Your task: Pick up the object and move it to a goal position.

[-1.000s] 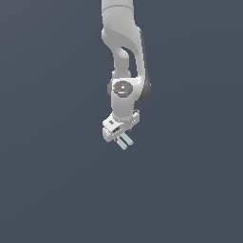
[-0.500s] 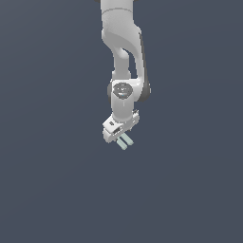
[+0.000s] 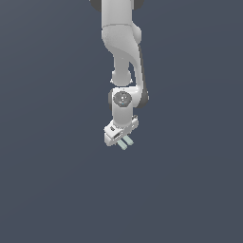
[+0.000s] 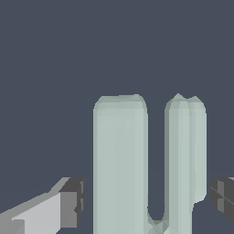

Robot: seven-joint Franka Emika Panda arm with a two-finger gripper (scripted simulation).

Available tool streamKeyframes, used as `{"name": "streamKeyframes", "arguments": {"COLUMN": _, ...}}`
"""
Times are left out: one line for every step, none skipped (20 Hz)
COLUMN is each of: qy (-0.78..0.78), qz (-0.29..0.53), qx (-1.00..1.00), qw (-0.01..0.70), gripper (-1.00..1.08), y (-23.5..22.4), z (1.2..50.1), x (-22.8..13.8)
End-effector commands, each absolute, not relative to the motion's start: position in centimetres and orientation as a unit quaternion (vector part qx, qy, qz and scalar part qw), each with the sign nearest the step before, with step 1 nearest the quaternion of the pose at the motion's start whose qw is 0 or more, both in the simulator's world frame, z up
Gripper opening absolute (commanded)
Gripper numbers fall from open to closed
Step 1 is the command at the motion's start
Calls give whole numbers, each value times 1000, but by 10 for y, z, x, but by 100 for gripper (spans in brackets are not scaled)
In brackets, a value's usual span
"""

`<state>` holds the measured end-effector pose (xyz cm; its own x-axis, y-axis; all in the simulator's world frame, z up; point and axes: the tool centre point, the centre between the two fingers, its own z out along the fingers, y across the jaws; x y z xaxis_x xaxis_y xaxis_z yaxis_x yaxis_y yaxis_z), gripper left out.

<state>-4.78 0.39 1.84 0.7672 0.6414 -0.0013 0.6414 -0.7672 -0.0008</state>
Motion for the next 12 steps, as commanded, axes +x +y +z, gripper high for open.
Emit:
{"name": "streamKeyframes", "arguments": {"qy": -341, "qz": 0, "qx": -940, "qw": 0, "gripper": 100, "y": 4, "z": 13, "x": -47}}
{"name": "streamKeyframes", "arguments": {"qy": -341, "qz": 0, "qx": -940, "qw": 0, "gripper": 100, "y": 4, "z": 12, "x": -47}}
{"name": "streamKeyframes", "arguments": {"qy": -341, "qz": 0, "qx": -940, "qw": 0, "gripper": 100, "y": 4, "z": 12, "x": -47}}
{"name": "streamKeyframes", "arguments": {"qy": -341, "qz": 0, "qx": -940, "qw": 0, "gripper": -100, "y": 4, "z": 12, "x": -47}}
{"name": "streamKeyframes", "arguments": {"qy": -341, "qz": 0, "qx": -940, "qw": 0, "gripper": -100, "y": 4, "z": 12, "x": -47}}
{"name": "streamKeyframes", "arguments": {"qy": -341, "qz": 0, "qx": -940, "qw": 0, "gripper": -100, "y": 4, "z": 12, "x": -47}}
{"name": "streamKeyframes", "arguments": {"qy": -341, "qz": 0, "qx": -940, "qw": 0, "gripper": -100, "y": 4, "z": 12, "x": -47}}
{"name": "streamKeyframes", "arguments": {"qy": -341, "qz": 0, "qx": -940, "qw": 0, "gripper": -100, "y": 4, "z": 12, "x": -47}}
{"name": "streamKeyframes", "arguments": {"qy": -341, "qz": 0, "qx": -940, "qw": 0, "gripper": -100, "y": 4, "z": 12, "x": -47}}
{"name": "streamKeyframes", "arguments": {"qy": -341, "qz": 0, "qx": -940, "qw": 0, "gripper": -100, "y": 4, "z": 12, "x": -47}}
{"name": "streamKeyframes", "arguments": {"qy": -341, "qz": 0, "qx": -940, "qw": 0, "gripper": -100, "y": 4, "z": 12, "x": -47}}
{"name": "streamKeyframes", "arguments": {"qy": -341, "qz": 0, "qx": -940, "qw": 0, "gripper": -100, "y": 4, "z": 12, "x": -47}}
